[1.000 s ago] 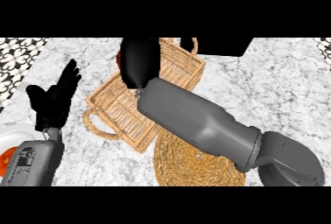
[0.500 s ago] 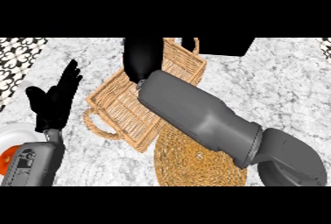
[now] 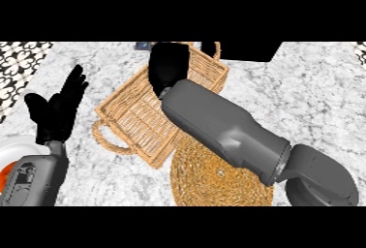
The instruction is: Pick the tomato from the placemat and place it in the basket
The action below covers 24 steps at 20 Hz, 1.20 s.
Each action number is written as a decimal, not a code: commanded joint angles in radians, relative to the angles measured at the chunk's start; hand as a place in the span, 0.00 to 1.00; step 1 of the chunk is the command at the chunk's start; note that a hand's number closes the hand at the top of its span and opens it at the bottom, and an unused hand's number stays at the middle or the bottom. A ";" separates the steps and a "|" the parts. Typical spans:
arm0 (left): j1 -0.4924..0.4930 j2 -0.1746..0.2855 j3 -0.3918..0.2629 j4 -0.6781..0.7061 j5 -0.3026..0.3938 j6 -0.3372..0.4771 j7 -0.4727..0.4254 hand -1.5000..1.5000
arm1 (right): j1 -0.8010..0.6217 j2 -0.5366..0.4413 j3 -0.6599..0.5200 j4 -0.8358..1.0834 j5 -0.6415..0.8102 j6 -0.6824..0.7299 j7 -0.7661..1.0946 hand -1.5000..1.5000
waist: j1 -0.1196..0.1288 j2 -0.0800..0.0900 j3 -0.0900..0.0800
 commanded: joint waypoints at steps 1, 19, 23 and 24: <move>-0.006 -0.028 -0.002 0.027 -0.017 0.028 -0.034 0.50 | -0.001 0.001 0.011 -0.010 -0.009 0.009 0.024 1.00 | -0.011 -0.003 0.000; 0.042 -0.031 -0.017 -0.006 -0.037 0.020 -0.024 0.50 | 0.063 0.001 0.051 0.043 -0.027 0.064 -0.012 1.00 | 0.001 -0.001 0.001; -0.011 -0.015 -0.009 -0.006 -0.021 -0.003 0.007 0.50 | 0.086 0.001 0.050 0.053 -0.046 0.067 -0.024 1.00 | 0.010 0.003 0.001; 0.050 -0.044 -0.033 -0.035 -0.038 0.016 -0.021 0.50 | 0.114 0.001 0.035 0.113 -0.042 0.043 -0.107 1.00 | -0.005 0.000 0.001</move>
